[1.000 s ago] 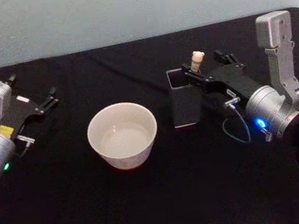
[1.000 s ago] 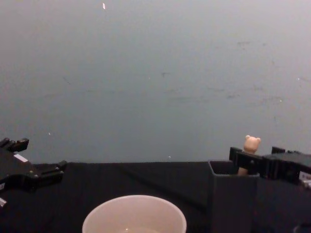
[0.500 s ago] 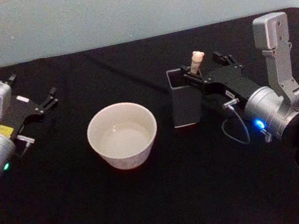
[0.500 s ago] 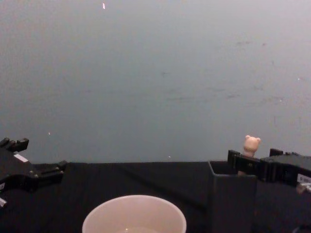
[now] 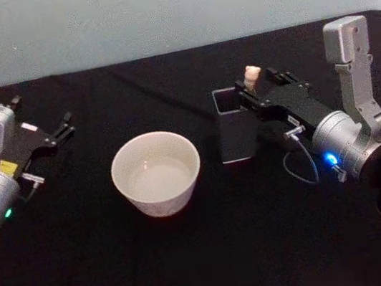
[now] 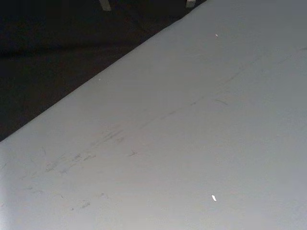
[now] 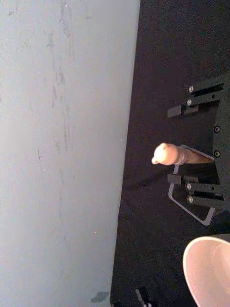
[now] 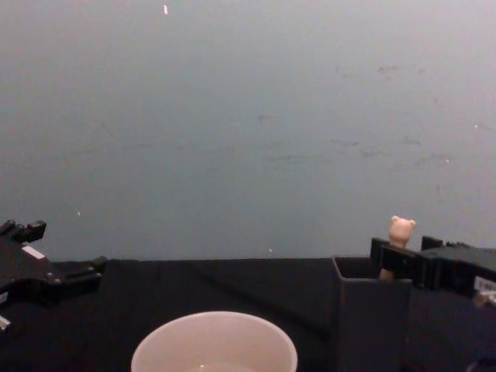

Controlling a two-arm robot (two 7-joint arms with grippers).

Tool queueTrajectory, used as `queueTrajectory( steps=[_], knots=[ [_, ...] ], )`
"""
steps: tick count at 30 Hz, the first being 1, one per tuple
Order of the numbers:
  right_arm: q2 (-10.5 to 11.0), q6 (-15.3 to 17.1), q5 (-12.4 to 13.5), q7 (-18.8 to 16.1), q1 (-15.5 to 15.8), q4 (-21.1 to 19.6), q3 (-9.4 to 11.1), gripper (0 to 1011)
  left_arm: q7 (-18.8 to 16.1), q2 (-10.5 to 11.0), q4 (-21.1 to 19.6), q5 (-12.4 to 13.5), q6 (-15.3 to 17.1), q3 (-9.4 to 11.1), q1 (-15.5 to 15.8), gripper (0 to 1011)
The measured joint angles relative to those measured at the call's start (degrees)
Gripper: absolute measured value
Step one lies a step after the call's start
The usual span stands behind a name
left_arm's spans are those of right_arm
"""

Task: Pick up the stirring spoon with one hand, stir inside the cup, then place it back in its original position.

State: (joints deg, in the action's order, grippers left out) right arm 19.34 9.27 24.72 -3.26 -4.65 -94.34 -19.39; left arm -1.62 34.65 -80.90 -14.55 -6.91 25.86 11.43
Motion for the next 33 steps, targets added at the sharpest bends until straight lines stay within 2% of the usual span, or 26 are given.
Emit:
queueTrajectory(
  steps=[3,4,8,9,14,15,19,30,33],
  knots=[
    [0.00,-0.01,0.03,0.00,0.00,-0.01,0.00,629,0.00,0.00,0.00,0.00,0.00,0.00,0.00,1001],
    [0.00,-0.01,0.03,0.01,0.00,-0.01,0.00,629,0.00,0.00,0.00,0.00,0.00,0.00,0.00,1001],
    [0.00,-0.02,0.06,0.01,0.00,-0.01,0.00,508,0.00,0.00,0.00,0.00,0.00,0.00,0.00,1001],
    [0.00,-0.03,0.07,0.01,0.00,-0.01,0.00,448,0.00,0.00,0.00,0.00,0.00,0.00,0.00,1001],
    [0.00,-0.04,0.09,0.02,0.00,-0.01,0.00,306,0.00,0.00,0.00,0.00,0.00,0.00,0.00,1001],
    [0.00,-0.05,0.11,0.01,0.00,-0.01,0.00,247,0.00,0.00,0.00,0.00,0.00,0.00,0.00,1001],
    [0.00,-0.06,0.13,0.01,0.00,-0.01,0.00,195,0.00,0.00,0.00,0.00,0.00,0.00,0.00,1001],
    [-0.01,-0.06,0.15,-0.01,0.01,0.00,0.02,195,0.00,0.00,0.00,0.00,0.00,0.00,0.00,1001],
    [-0.04,-0.21,0.05,-1.12,0.37,-0.43,0.32,194,0.00,0.00,0.00,0.00,0.00,0.00,0.00,1001]
  ],
)
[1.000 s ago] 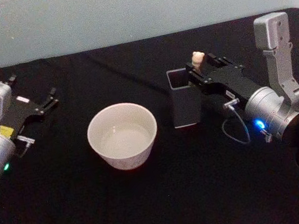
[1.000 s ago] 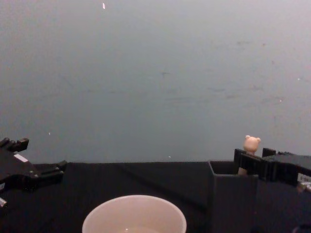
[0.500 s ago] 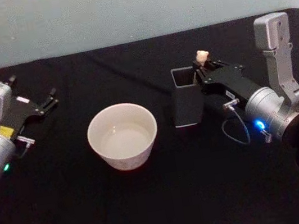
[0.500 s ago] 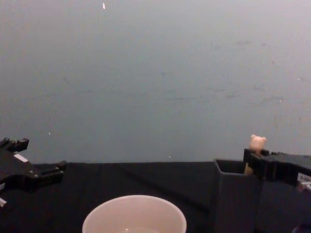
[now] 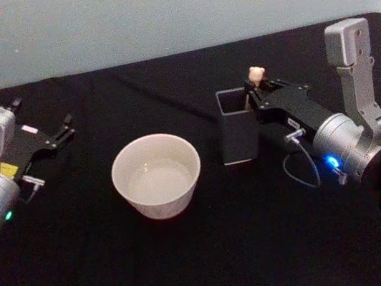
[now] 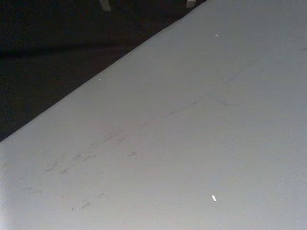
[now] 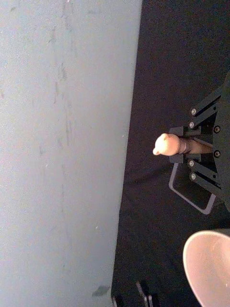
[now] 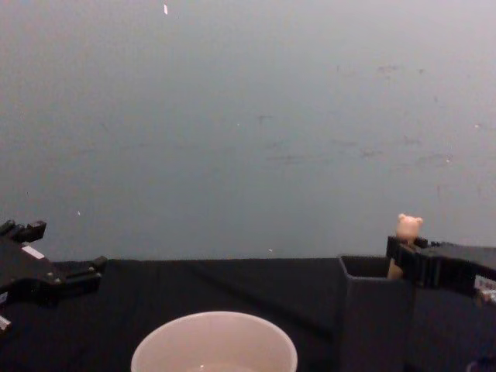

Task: Pick up the stirring spoon with one hand, stir inside the cup, then place it back in its original position.

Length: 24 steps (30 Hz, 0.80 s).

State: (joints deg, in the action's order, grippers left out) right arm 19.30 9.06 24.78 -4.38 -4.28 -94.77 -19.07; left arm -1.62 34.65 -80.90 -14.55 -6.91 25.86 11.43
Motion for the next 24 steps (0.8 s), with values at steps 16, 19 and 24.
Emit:
queueTrajectory(
  steps=[16,19,24],
  knots=[
    [1.20,-5.34,-2.39,-8.77,0.36,-2.97,0.98,195,0.00,0.00,0.00,0.00,0.00,0.00,0.00,1001],
    [1.35,-5.87,-2.48,-9.76,0.17,-3.37,1.43,194,0.00,0.00,0.00,0.00,0.00,0.00,0.00,1001],
    [1.82,-6.69,-2.37,-11.89,-0.24,-4.63,2.74,194,0.00,0.00,0.00,0.00,0.00,0.00,0.00,1001]
  ],
)
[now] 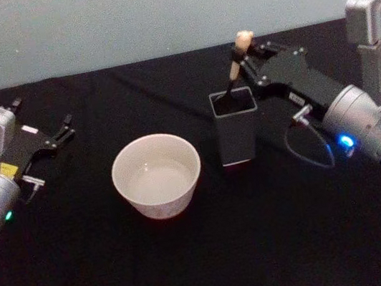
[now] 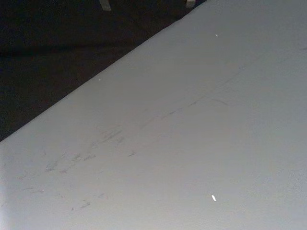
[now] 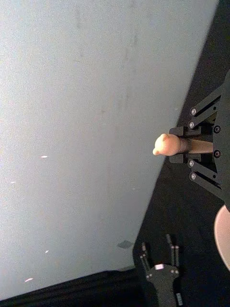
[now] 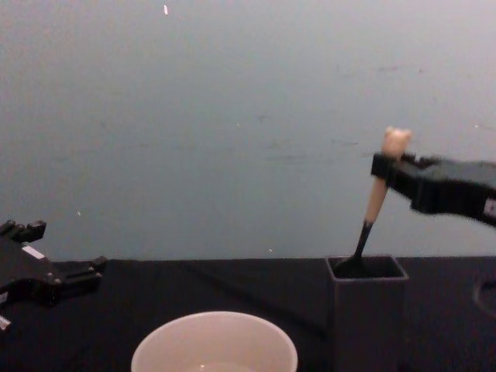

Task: Pick up the stirring spoon with one hand, stir inside the cup, then place it back in its original position.

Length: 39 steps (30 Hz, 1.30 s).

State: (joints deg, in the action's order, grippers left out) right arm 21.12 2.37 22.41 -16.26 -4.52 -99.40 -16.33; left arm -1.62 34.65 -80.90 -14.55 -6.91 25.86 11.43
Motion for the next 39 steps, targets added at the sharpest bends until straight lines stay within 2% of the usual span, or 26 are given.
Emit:
queueTrajectory(
  steps=[13,18,35,39],
  knots=[
    [1.12,-0.90,3.13,-2.08,-0.54,-3.54,3.23,194,0.00,0.00,0.00,0.00,0.00,0.00,0.00,1001],
    [1.05,-1.48,3.46,-2.33,-1.19,-3.87,3.00,194,0.00,0.00,0.00,0.00,0.00,0.00,0.00,1001],
    [-1.29,-3.08,0.60,-5.07,-5.01,-0.18,-4.61,195,0.00,0.00,0.00,0.00,0.00,0.00,0.00,1001],
    [-1.95,-3.59,-0.94,-5.45,-5.50,1.51,-6.76,195,0.00,0.00,0.00,0.00,0.00,0.00,0.00,1001]
  ],
)
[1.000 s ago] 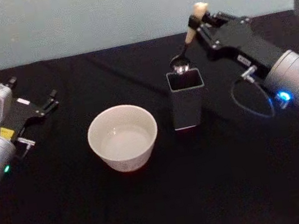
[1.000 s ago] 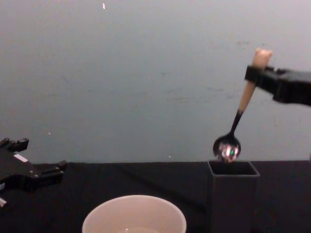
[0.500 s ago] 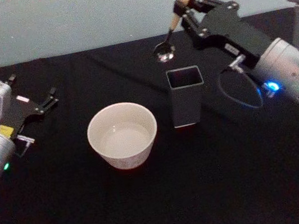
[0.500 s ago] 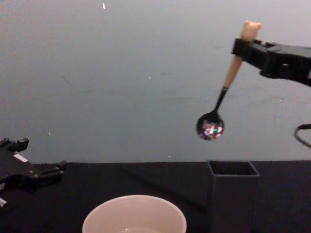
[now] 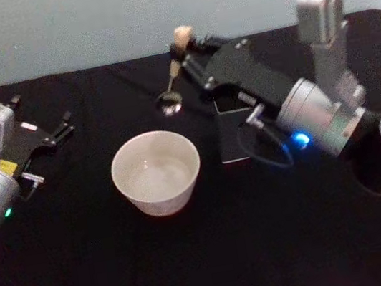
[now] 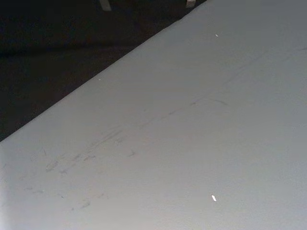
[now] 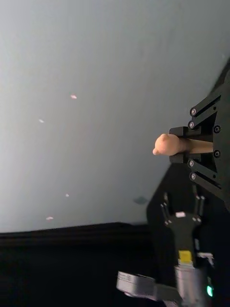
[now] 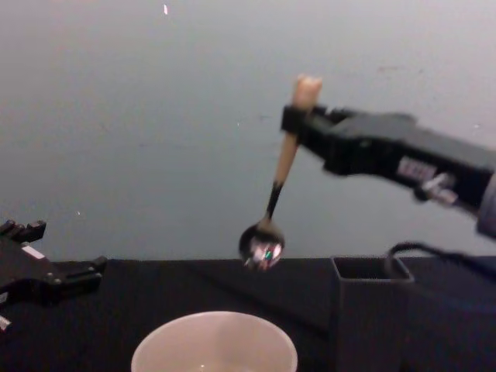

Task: Pick up the stirring spoon with one hand, stir inside the cup, then place it back in its original position.

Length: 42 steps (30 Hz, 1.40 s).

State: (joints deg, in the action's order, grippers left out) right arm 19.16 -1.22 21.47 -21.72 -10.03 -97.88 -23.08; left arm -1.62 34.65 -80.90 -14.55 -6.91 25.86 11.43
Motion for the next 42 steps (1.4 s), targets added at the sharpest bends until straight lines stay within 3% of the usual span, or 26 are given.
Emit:
queueTrajectory(
  steps=[5,18,30,42],
  knots=[
    [-0.51,-0.32,-1.59,-0.46,-0.04,1.97,-1.82,194,0.00,0.00,0.00,0.00,0.00,0.00,0.00,1001],
    [-1.63,-1.46,-4.19,-1.67,0.14,6.95,-4.30,194,0.00,0.00,0.00,0.00,0.00,0.00,0.00,1001],
    [-4.52,-4.45,-6.35,-1.89,-1.15,12.42,-5.48,195,0.00,0.00,0.00,0.00,0.00,0.00,0.00,1001],
    [-6.22,-5.71,-8.28,-1.46,-1.90,15.12,-5.67,194,0.00,0.00,0.00,0.00,0.00,0.00,0.00,1001]
  ],
)
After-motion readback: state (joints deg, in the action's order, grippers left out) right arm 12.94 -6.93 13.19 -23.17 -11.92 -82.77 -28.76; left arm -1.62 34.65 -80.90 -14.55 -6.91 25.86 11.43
